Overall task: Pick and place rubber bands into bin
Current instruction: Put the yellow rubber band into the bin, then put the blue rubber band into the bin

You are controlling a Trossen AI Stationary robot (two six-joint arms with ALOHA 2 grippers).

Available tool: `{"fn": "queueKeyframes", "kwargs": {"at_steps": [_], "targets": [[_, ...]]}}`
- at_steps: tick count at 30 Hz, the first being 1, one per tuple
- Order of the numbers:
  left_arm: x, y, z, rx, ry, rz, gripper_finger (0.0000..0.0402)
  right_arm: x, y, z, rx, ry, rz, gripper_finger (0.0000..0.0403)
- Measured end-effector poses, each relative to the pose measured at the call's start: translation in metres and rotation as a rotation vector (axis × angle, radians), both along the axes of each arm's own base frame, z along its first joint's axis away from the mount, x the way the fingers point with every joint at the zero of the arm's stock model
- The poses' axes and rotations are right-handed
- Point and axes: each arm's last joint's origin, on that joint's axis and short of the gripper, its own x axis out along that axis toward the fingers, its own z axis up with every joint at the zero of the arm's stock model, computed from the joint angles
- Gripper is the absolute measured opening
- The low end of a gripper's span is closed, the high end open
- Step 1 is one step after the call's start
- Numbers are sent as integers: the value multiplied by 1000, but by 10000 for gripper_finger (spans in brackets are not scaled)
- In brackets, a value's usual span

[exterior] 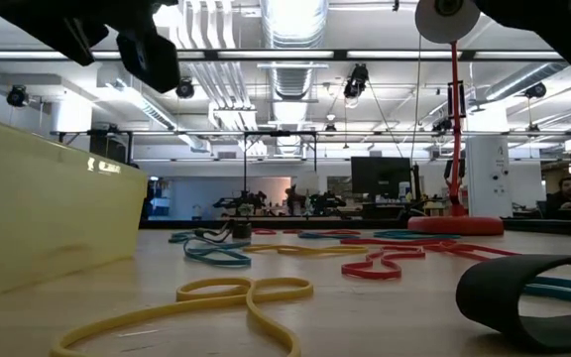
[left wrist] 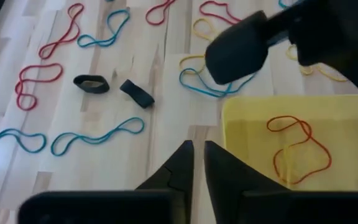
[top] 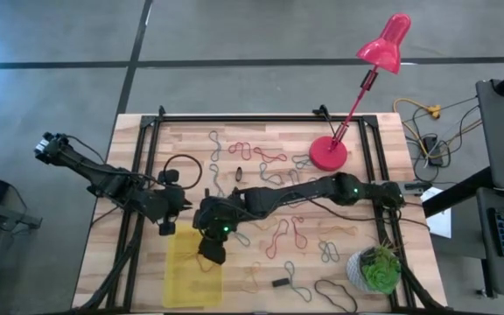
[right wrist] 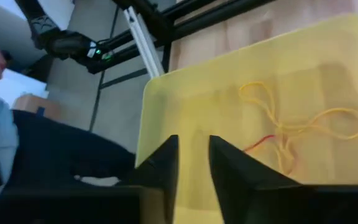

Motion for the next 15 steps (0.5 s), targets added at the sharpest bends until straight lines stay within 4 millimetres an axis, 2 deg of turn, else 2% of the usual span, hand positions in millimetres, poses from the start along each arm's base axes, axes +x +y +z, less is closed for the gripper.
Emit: {"fn": "queueKeyframes", "kwargs": {"at_steps": [5, 9, 11, 15], "targets": [[2, 1, -2, 32, 12, -4, 75, -6, -4, 6, -80, 12, -21, 145], [8, 9, -2, 58, 20, 24, 101, -23, -5, 29, -221, 45, -132, 171], [13, 18, -4, 23, 41, 82, 105, -35, -5, 41, -304, 83, -204, 178], [30, 51, -16, -139, 121, 305, 106, -59, -9, 47, -393, 259, -356, 183]]}}
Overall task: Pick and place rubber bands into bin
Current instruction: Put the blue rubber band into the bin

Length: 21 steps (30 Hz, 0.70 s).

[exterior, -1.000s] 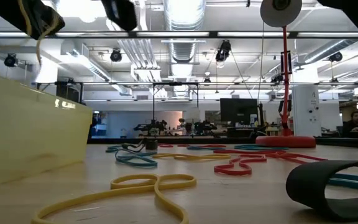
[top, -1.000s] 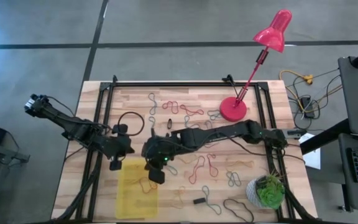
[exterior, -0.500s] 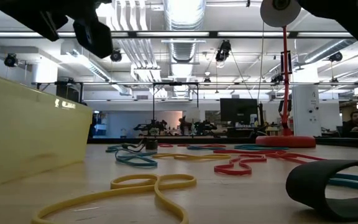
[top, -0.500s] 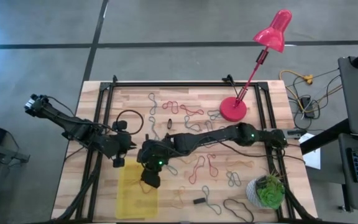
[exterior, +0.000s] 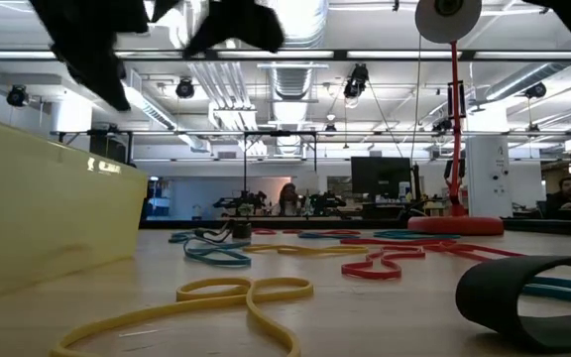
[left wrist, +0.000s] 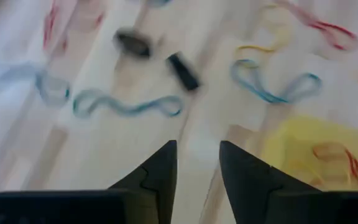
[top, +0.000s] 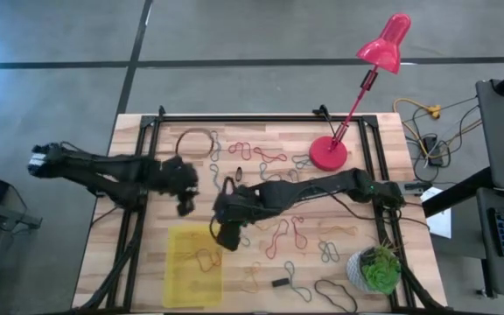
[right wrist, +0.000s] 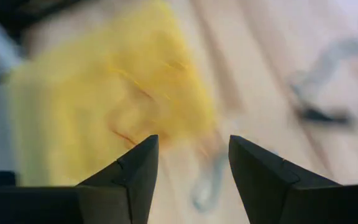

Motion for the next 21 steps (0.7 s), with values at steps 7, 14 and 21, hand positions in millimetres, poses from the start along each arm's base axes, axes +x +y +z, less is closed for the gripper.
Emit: {"fn": "queueKeyframes", "kwargs": {"at_steps": [7, 14, 21], "targets": [[41, 46, -22, 132, 67, -109, 106, -39, -9, -5, -101, 340, -182, 183], [63, 53, -52, 329, 229, -646, 106, -57, 10, -6, -256, 466, 5, 183], [80, 72, -91, 268, 337, -746, 106, -61, 11, -21, -293, 527, 47, 183]]}}
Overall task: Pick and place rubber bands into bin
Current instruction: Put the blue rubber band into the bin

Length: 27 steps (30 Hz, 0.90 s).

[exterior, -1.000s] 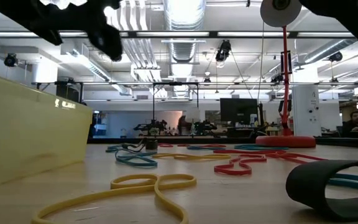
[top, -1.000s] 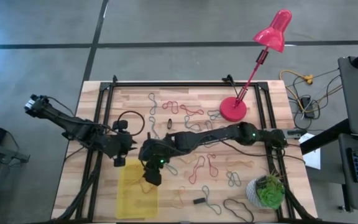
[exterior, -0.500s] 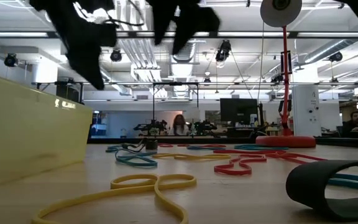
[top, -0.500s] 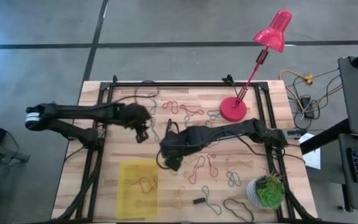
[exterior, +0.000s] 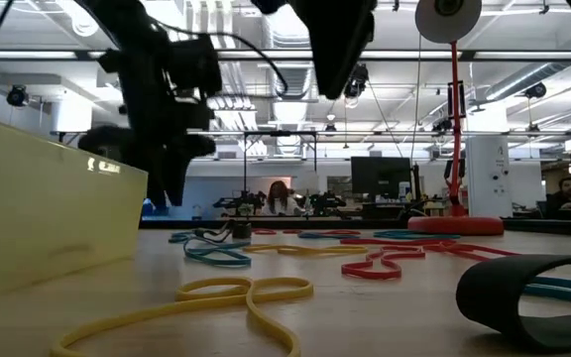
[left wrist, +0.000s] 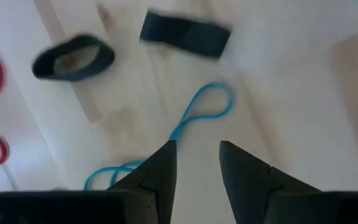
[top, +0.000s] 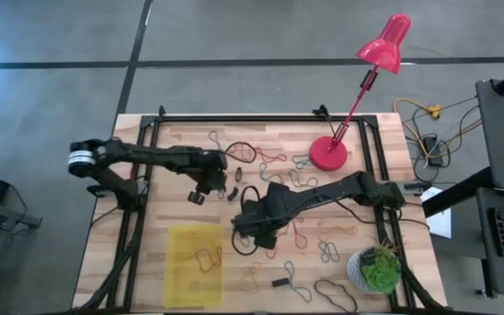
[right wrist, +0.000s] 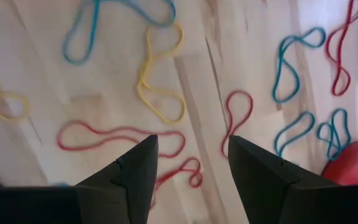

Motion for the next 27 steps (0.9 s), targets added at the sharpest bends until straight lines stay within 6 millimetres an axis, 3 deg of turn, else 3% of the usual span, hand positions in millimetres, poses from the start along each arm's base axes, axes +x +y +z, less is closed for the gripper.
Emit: {"fn": "queueKeyframes", "kwargs": {"at_steps": [4, 7, 16, 23, 27], "targets": [[8, 14, -14, 4, 26, 11, 106, -4, -3, -12, -15, 55, 2, 183], [10, 21, -21, -19, 45, 18, 106, -10, -9, -10, -18, 58, -11, 183], [16, 25, -38, -62, 70, -4, 101, -21, -20, -10, -6, -23, -59, 183], [17, 27, -51, -87, 130, -11, 18, -25, -22, -16, -8, -12, -89, 183], [19, 27, -50, -95, 140, 8, 5, -26, -22, -20, -12, 3, -87, 183]]}}
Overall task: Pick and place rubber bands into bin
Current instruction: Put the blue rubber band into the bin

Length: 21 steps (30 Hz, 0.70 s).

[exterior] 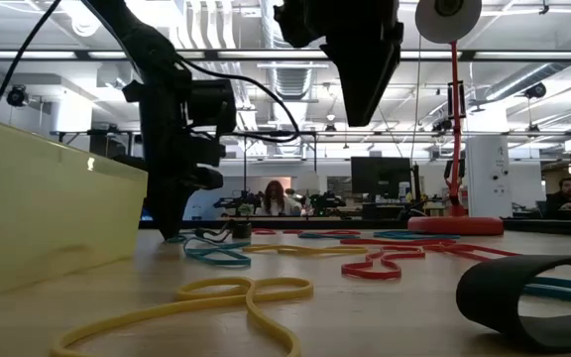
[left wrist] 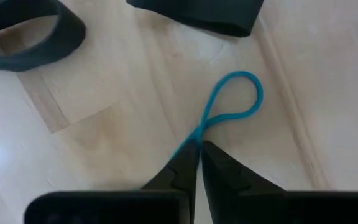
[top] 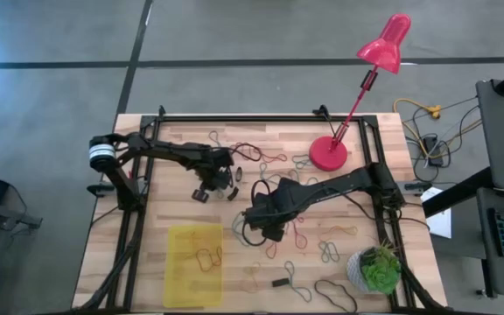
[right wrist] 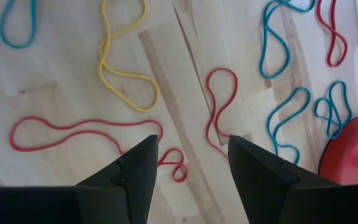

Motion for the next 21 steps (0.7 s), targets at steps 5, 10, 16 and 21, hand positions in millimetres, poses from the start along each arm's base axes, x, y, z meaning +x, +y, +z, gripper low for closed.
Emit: {"fn": "queueKeyframes", "kwargs": {"at_steps": [5, 10, 16, 21], "targets": [[2, 2, 25, 16, 16, 102, 0, 0, -2, -4, -3, 12, 17, 183], [-9, -9, 98, 22, -136, 232, 0, 4, -9, -9, -2, 2, 61, 183], [-59, -47, 183, -61, -307, 369, 0, 8, -20, -21, -7, 7, 110, 182], [-105, -88, 218, -245, -360, 477, 0, 10, -37, -36, -13, 35, 165, 182]]}}
